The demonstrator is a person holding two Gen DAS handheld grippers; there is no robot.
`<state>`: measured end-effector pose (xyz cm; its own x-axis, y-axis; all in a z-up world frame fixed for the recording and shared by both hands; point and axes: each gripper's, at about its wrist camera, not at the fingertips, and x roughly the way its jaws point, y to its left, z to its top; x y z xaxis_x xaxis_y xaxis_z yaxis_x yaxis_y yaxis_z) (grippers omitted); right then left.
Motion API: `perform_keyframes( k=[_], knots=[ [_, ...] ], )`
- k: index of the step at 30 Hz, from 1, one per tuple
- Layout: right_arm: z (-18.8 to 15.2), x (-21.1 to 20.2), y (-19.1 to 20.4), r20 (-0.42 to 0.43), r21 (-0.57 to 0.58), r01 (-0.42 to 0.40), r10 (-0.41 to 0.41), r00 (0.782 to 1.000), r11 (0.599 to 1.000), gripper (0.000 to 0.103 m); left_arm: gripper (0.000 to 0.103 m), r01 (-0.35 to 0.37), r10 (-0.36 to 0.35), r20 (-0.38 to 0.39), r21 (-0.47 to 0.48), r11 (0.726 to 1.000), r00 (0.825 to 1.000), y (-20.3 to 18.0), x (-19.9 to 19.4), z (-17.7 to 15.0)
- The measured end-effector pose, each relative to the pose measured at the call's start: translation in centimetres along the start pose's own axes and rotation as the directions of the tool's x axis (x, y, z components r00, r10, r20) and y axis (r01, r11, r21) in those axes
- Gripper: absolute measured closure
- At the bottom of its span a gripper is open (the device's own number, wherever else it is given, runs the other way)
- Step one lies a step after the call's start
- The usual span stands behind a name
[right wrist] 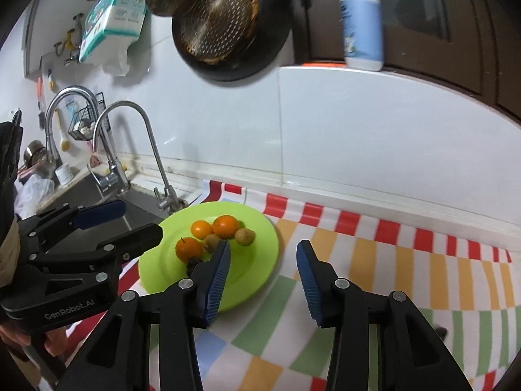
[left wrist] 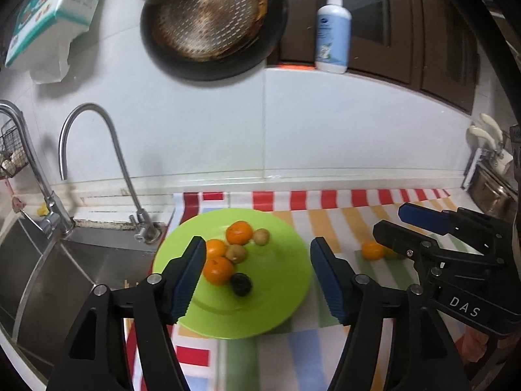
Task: Organize fruits
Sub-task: 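Move both open grippers off the plate toward the remaining fruits on the cloth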
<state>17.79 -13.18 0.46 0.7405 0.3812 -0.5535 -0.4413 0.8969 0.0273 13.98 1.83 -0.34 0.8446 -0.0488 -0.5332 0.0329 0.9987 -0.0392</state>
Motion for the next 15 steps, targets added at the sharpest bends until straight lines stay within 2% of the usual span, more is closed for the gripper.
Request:
perform_keyframes(
  k=[1, 4, 13, 15],
  knots=[
    [-0.2, -0.4, -0.2, 0.004, 0.003, 0.005, -0.005, 1.0, 1.0, 0.06, 0.034, 0.011, -0.011, 0.003, 0.001, 1.0, 1.0, -0.4, -0.3, -0.1],
    [-0.7, -2.0, -0.9, 0.016, 0.011, 0.034, -0.034, 0.999, 0.999, 0.05, 0.031, 0.04, -0.04, 0.002, -0.003, 0.999, 0.999, -1.5, -0.7, -0.2],
    [-2.5, -5.6, -3.8, 0.035, 0.057, 0.113, -0.115, 0.993, 0.992, 0.05, 0.017, 0.064, -0.065, 0.018, 0.033, 0.997, 0.998, -5.2, -1.7, -0.4],
    [-3.0, -6.5, -4.4, 0.041, 0.068, 0.142, -0.145, 0.989, 0.988, 0.046, 0.015, 0.069, -0.07, 0.019, 0.044, 0.997, 0.997, -6.0, -1.7, -0.6]
  ],
)
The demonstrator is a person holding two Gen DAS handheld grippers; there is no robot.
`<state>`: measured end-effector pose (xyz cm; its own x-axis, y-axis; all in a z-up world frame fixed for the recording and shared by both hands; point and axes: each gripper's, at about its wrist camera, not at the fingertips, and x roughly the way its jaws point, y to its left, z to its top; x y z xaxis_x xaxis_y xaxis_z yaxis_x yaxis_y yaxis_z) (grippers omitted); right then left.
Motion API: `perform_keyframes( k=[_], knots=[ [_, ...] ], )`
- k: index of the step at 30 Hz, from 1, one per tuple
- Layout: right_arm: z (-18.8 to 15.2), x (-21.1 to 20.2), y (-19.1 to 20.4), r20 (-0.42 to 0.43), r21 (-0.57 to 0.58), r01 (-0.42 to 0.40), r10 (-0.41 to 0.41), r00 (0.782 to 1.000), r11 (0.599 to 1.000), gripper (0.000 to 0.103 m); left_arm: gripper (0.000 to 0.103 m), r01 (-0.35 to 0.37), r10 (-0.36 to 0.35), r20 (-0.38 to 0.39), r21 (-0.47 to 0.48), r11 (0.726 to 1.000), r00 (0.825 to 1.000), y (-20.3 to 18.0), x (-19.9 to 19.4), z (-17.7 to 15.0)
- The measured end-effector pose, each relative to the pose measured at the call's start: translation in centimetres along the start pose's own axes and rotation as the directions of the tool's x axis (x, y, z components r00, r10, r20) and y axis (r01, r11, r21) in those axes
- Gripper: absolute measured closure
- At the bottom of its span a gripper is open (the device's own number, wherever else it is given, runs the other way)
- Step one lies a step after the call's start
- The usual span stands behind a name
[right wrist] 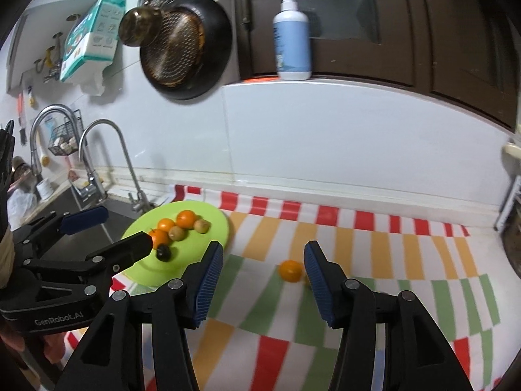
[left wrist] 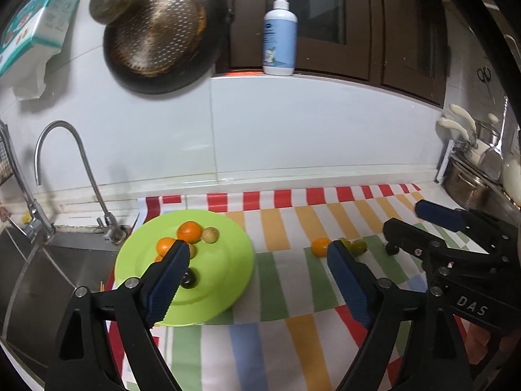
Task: Organize fruits
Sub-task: 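Move both open grippers off the plate toward the remaining fruits on the cloth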
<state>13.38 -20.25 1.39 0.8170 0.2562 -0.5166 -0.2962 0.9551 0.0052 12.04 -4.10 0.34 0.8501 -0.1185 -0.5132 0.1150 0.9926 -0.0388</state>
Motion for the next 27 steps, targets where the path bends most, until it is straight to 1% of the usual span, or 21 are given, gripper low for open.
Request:
perform_keyframes(
  k=[1, 3, 8, 11, 15, 19, 27],
  knots=[
    [-0.2, -0.3, -0.2, 0.003, 0.002, 0.011, -0.011, 1.0, 1.0, 0.044, 0.015, 0.007, -0.007, -0.002, 0.008, 1.0, 1.0, -0.4, 0.1, -0.1],
    [-0.8, -1.0, -0.9, 0.008, 0.005, 0.048, -0.048, 0.999, 0.999, 0.044, 0.015, 0.02, -0.019, -0.008, 0.026, 0.999, 1.0, -1.2, 0.3, -0.3],
    [-1.9, -2.0, -2.6, -0.006, 0.034, 0.102, -0.102, 0.995, 0.994, 0.044, 0.015, 0.046, -0.046, 0.0, 0.059, 0.997, 0.999, -2.8, 0.6, -0.7],
    [-2.3, -2.5, -3.6, -0.003, 0.046, 0.153, -0.154, 0.988, 0.987, 0.044, 0.015, 0.041, -0.042, 0.015, 0.085, 0.996, 0.999, -3.7, 0.9, -0.9],
    [-2.7, -2.8, -5.0, 0.001, 0.067, 0.215, -0.215, 0.977, 0.974, 0.044, 0.015, 0.046, -0.047, 0.01, 0.109, 0.993, 0.999, -4.5, 1.8, -1.0],
    [-2.8, -2.5, -6.0, -0.009, 0.086, 0.249, -0.249, 0.968, 0.965, 0.044, 0.015, 0.052, -0.053, 0.001, 0.133, 0.99, 0.999, -5.1, 3.0, -1.1],
    [-3.7, -0.3, -7.8, -0.077, 0.136, 0.271, -0.263, 0.962, 0.953, 0.044, 0.015, 0.077, -0.073, -0.028, 0.168, 0.983, 0.997, -5.9, 5.7, -1.3]
  ],
)
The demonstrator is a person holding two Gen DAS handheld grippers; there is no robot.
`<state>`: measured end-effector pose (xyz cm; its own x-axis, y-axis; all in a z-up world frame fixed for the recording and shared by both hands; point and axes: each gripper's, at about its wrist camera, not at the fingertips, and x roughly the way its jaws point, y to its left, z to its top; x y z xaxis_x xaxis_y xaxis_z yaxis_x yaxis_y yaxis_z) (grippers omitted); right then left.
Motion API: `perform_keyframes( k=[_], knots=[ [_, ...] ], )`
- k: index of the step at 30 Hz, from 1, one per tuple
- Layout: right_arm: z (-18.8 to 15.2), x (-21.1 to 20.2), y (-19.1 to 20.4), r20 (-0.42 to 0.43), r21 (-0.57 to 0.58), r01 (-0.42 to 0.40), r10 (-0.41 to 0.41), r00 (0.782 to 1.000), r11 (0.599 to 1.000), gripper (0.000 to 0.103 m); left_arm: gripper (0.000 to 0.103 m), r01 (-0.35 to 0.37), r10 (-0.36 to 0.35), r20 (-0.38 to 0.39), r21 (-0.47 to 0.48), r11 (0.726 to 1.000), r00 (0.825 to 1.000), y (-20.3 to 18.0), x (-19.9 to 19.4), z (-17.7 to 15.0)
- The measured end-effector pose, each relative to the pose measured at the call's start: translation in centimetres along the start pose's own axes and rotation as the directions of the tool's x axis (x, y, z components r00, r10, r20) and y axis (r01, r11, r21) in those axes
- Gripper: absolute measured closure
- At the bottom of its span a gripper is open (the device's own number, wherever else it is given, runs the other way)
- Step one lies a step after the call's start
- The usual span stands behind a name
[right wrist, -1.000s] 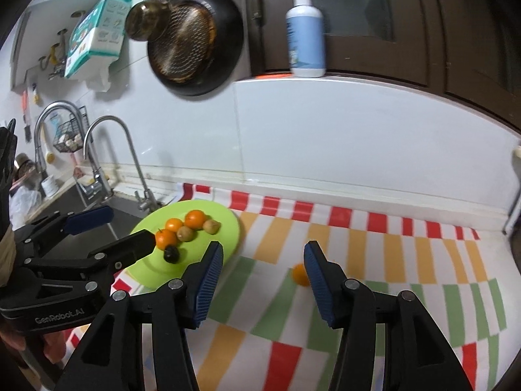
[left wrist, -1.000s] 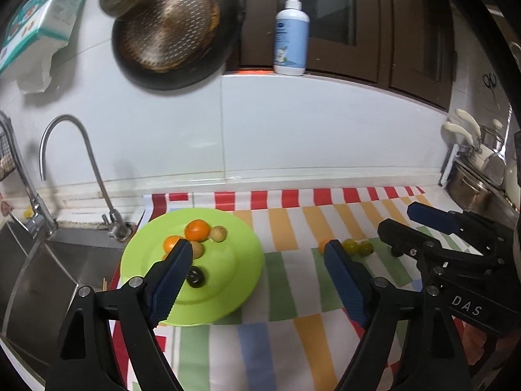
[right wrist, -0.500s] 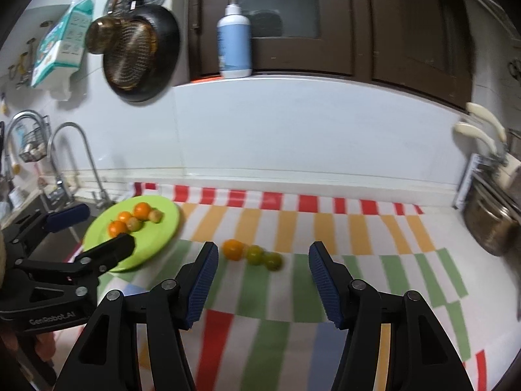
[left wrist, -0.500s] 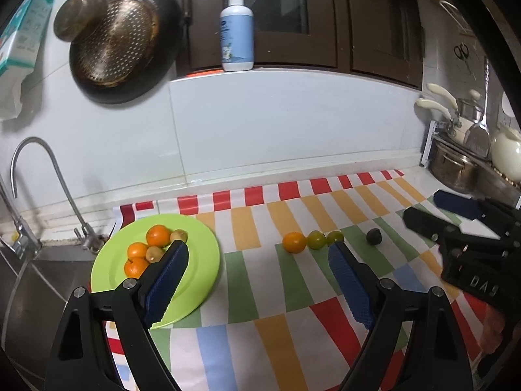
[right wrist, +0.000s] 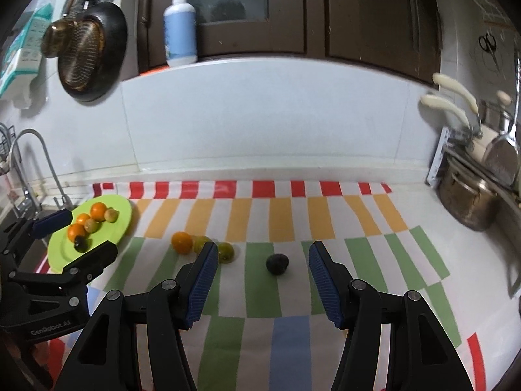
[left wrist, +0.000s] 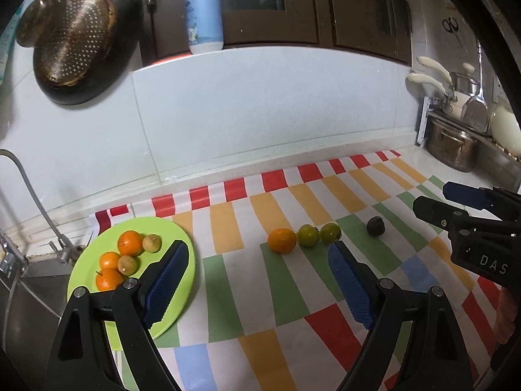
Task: Organize fruits
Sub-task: 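Move both open grippers off the plate toward the remaining fruits on the cloth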
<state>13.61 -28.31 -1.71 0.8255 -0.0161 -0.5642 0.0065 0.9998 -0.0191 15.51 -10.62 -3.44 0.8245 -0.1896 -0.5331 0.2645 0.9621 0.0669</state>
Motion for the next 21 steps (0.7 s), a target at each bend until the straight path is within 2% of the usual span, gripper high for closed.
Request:
perform_keyframes(
  k=[6, 12, 14, 21],
  knots=[
    [-0.8, 2.1, -0.4, -0.053, 0.024, 0.014, -0.013, 0.998, 1.0, 0.044, 0.016, 0.023, -0.023, -0.036, -0.009, 1.0, 0.999, 0.2, 2.2, -0.4],
    [-1.6, 4.4, -0.9, -0.11, 0.047, 0.026, -0.021, 0.994, 0.999, 0.044, 0.026, 0.063, -0.062, -0.07, 0.013, 0.998, 0.996, 0.0, 4.5, -0.4],
    [-1.8, 5.2, -1.1, -0.13, 0.055, 0.024, -0.017, 0.991, 0.998, 0.044, 0.026, 0.084, -0.082, -0.087, 0.016, 0.996, 0.993, -0.1, 5.4, -0.3],
    [-1.5, 7.2, -1.7, -0.16, 0.074, 0.026, -0.014, 0.987, 0.997, 0.044, 0.035, 0.128, -0.124, -0.147, 0.02, 0.992, 0.981, -0.1, 8.3, 0.1]
  ],
)
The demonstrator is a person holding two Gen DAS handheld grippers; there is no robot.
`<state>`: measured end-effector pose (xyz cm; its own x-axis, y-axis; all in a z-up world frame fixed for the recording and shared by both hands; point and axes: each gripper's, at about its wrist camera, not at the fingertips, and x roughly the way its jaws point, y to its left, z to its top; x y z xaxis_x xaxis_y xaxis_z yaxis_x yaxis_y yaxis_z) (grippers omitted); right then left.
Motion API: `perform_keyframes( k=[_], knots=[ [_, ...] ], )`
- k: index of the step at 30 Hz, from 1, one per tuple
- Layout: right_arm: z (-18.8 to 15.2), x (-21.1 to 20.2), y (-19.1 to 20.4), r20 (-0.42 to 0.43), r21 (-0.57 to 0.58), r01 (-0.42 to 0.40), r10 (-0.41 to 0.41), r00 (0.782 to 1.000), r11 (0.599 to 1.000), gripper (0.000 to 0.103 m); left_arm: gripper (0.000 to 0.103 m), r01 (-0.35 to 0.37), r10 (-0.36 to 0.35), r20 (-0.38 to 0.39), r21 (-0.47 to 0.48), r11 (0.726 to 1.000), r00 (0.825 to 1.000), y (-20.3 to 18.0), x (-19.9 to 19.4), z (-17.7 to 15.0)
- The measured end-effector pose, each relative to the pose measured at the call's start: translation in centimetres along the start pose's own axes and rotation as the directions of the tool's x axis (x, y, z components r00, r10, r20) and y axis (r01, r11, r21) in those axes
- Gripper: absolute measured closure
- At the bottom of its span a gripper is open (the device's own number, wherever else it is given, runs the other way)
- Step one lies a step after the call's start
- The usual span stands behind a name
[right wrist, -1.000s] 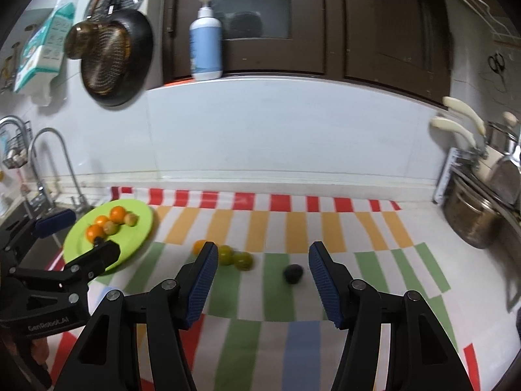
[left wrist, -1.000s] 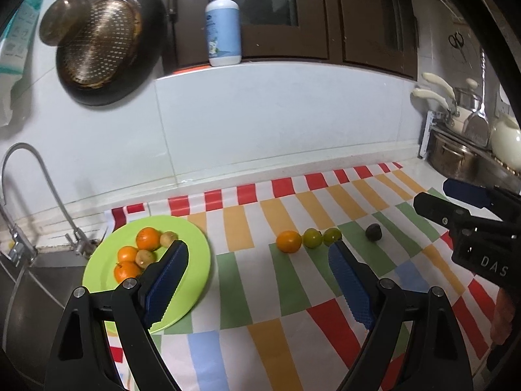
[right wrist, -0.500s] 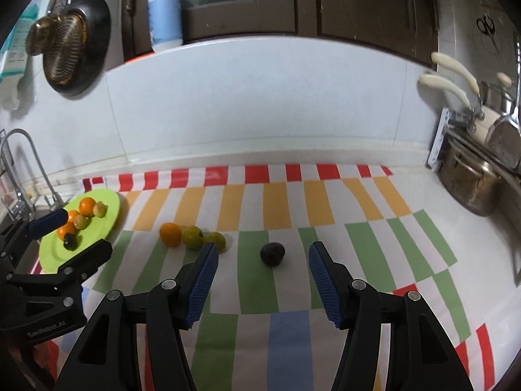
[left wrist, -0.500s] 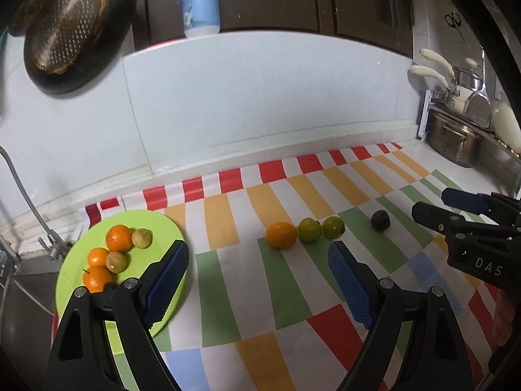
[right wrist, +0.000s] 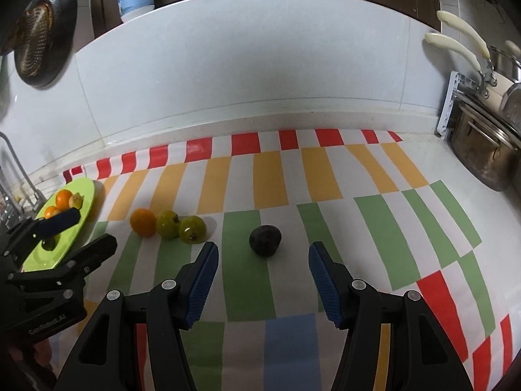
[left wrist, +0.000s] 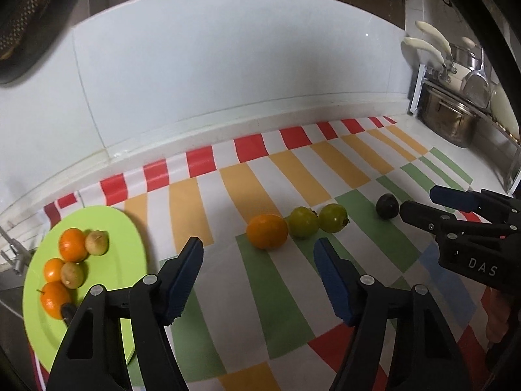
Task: Organize fruits
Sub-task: 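Move both open grippers off the plate toward the remaining fruits on the cloth, then grasp the orange with the left gripper while the right gripper grasps the dark plum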
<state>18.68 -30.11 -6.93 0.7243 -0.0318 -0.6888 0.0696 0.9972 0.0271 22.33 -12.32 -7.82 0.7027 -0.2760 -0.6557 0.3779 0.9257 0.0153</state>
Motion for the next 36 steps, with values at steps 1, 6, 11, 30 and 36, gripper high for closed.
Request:
perform_keyframes(
  k=[1, 6, 11, 30, 36],
  knots=[
    [0.1, 0.3, 0.0, -0.009, 0.0, 0.004, -0.004, 1.0, 1.0, 0.044, 0.036, -0.001, 0.001, -0.004, 0.0, 1.0, 1.0, 0.1, 0.3, 0.1],
    [0.5, 1.6, 0.0, -0.024, 0.013, -0.011, 0.011, 1.0, 1.0, 0.045, 0.038, 0.0, 0.0, -0.026, 0.002, 1.0, 1.0, 0.4, 1.6, 0.6],
    [0.4, 2.5, 0.0, -0.04, 0.013, -0.009, 0.009, 0.999, 1.0, 0.049, 0.043, 0.009, -0.009, -0.053, 0.013, 1.0, 0.999, 0.5, 2.9, 0.9],
    [0.8, 4.6, -0.2, -0.087, 0.008, -0.015, 0.016, 0.996, 1.0, 0.065, 0.067, 0.114, -0.115, -0.08, -0.014, 0.993, 0.99, 0.8, 4.8, 1.4],
    [0.8, 4.7, -0.3, -0.086, -0.002, -0.003, 0.002, 0.996, 1.0, 0.075, 0.068, 0.108, -0.108, -0.074, -0.009, 0.994, 0.991, 0.8, 4.7, 1.4]
  ],
)
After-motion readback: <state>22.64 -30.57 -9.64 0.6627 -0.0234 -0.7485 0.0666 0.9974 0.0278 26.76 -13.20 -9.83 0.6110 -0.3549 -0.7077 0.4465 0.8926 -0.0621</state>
